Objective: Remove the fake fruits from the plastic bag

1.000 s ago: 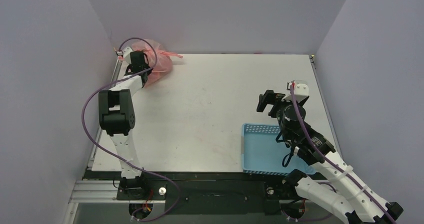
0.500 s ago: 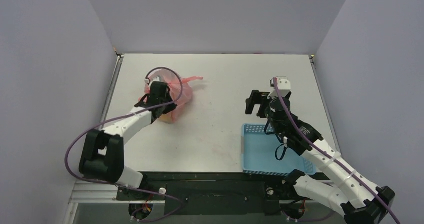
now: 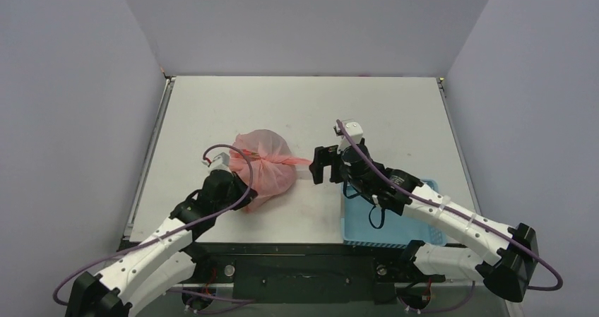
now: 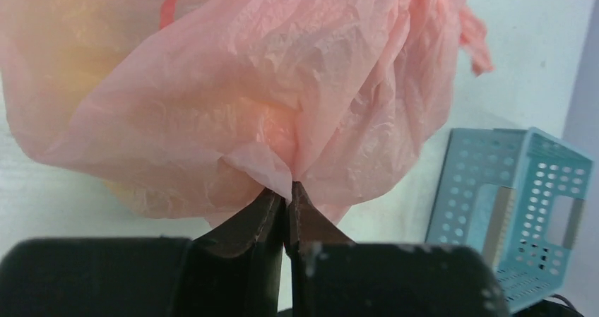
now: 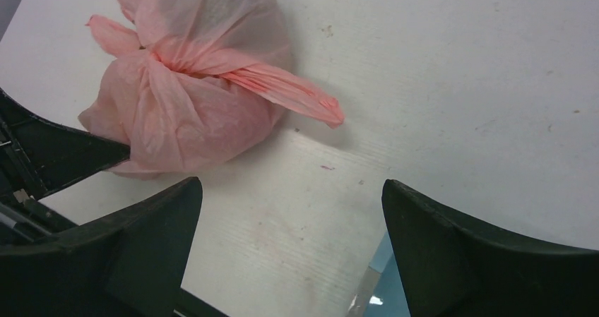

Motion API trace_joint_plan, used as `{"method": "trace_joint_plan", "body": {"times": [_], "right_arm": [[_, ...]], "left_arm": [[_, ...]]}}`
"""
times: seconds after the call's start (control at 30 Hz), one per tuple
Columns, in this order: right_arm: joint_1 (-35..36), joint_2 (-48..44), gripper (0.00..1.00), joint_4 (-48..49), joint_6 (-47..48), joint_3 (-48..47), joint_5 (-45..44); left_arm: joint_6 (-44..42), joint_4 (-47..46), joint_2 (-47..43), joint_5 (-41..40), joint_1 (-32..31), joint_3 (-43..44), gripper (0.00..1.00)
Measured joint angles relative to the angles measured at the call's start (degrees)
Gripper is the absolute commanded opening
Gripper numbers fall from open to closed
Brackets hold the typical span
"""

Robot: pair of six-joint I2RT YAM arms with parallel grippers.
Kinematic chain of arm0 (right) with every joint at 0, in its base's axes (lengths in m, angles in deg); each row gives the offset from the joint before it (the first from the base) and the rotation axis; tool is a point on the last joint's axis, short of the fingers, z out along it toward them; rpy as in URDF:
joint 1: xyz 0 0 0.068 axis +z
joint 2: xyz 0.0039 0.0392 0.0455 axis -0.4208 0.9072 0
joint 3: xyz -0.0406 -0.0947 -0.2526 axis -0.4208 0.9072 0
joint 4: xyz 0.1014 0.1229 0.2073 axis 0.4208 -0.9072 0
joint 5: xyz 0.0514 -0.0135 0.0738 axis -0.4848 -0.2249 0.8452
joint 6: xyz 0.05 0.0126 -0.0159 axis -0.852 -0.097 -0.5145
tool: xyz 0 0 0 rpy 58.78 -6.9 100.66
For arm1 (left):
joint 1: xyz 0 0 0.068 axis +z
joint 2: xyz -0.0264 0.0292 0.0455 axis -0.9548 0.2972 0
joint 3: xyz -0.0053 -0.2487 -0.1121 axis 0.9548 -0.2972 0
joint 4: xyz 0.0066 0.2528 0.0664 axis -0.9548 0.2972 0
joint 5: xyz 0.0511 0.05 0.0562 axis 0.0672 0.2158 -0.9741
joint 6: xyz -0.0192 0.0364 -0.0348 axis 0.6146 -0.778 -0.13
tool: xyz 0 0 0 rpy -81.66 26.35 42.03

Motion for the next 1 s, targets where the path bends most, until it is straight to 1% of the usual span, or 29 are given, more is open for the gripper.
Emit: {"method": "trace_joint_plan", "body": {"times": [0.03,0.07,0.1,0.17,0.23,0.33,0.47,0.6,0.77,0.8,0.87,1.0], "right_arm": [[1.2,0.3,0.94,0.4,-0.5,0.0,0.0],[2.4,0.6,0.94,1.0,-1.3,0.1,-0.1],[3.6,1.0,0.94,1.6,-2.0,0.2,-0.2],[5.9,1.8,0.94,2.6,-3.5,0.3,-0.8],[7.8,2.8,0.94,3.5,-4.7,0.3,-1.8],[10.8,5.6,0.92,4.0,-5.8,-0.3,-3.3],[11.9,10.9,0.83,3.9,-6.9,-3.7,-3.2],[9.3,15.7,0.74,4.9,-9.5,-8.6,0.8],[2.7,19.4,0.74,10.1,-15.3,-9.9,9.4],[1.5,20.2,0.75,11.2,-16.4,-9.9,10.9],[0.1,21.5,0.75,12.5,-18.1,-9.9,12.9],[-0.1,24.7,0.78,13.6,-20.9,-11.2,15.9]], "left_arm": [[0.9,1.3,-2.9,0.2,-0.1,-0.7,0.23],[1.5,2.7,-6.1,0.4,-0.1,-1.1,0.28],[2.1,3.8,-8.5,0.6,-0.1,-1.2,0.35],[2.9,5.9,-13.6,0.9,-0.1,-1.1,0.39],[2.5,8.3,-16.7,1.3,-0.1,0.2,0.41],[-0.3,12.5,-16.5,1.7,-0.1,5.3,0.43],[-6.6,14.2,-13.0,1.6,-0.1,13.0,0.46],[-14.0,14.4,-5.7,0.7,0.0,18.4,0.46],[-25.1,14.5,7.0,0.7,1.2,24.6,0.47],[-27.1,14.5,9.1,1.0,1.9,25.1,0.49],[-30.2,14.6,11.9,1.8,3.1,25.3,0.52],[-34.1,15.1,14.8,4.1,4.8,26.0,0.54]]}}
